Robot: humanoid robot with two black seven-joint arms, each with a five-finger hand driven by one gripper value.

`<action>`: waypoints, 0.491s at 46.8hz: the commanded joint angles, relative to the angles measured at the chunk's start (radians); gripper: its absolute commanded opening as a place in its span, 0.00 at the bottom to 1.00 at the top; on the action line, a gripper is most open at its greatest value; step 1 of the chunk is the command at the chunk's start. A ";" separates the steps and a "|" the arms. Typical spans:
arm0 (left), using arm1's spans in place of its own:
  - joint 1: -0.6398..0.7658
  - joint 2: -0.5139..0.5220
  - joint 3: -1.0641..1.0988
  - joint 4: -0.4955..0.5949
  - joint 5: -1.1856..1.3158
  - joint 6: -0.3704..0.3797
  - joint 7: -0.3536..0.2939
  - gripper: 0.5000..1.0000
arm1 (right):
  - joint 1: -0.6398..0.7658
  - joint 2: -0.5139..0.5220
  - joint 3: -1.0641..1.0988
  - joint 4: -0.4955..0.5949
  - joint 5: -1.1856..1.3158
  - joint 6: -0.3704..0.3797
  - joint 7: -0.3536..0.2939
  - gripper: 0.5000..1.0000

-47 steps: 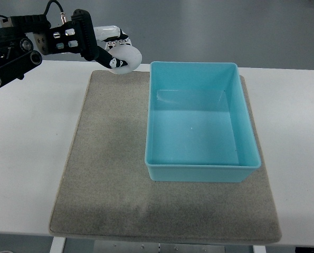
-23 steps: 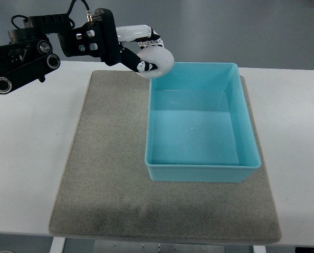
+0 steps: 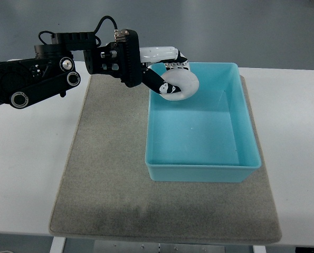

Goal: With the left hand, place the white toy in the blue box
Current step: 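Carry the rabbit toy over the blue box with the left hand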

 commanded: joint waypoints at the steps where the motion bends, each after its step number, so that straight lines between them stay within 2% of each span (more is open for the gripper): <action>1: 0.001 -0.009 0.002 0.000 0.000 0.000 0.001 0.00 | 0.000 0.000 0.000 -0.001 0.000 0.000 0.000 0.87; 23: 0.064 -0.058 0.002 0.011 0.002 0.000 0.001 0.00 | 0.000 0.000 0.000 0.001 0.000 0.000 0.000 0.87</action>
